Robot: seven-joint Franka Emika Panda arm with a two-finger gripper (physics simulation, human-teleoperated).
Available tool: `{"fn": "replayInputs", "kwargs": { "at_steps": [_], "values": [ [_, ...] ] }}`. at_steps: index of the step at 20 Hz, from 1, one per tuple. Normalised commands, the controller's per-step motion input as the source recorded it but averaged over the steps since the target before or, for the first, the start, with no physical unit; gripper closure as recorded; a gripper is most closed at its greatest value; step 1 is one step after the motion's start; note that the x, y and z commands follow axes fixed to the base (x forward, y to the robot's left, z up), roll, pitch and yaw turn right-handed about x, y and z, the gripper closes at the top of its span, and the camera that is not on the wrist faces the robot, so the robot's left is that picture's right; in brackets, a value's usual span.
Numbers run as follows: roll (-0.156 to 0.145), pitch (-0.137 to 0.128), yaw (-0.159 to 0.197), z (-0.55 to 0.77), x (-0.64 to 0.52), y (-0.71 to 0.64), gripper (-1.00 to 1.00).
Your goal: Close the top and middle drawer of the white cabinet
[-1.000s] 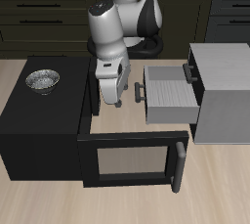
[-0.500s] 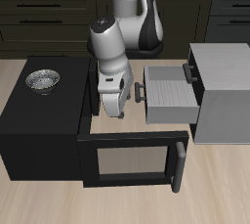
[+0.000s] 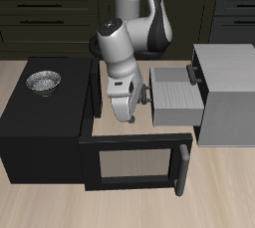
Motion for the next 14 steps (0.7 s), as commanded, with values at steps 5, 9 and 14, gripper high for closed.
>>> {"fn": "replayInputs", "kwargs": {
  "at_steps": [5, 9, 14],
  "values": [
    [0.042, 0.002, 0.012, 0.02, 0.03, 0.24, -1.00],
    [0.042, -0.005, 0.001, 0.01, 0.06, 0.28, -1.00],
    [0.040, 0.011, 0.011, -0.06, 0.03, 0.24, -1.00]
  ]
}}
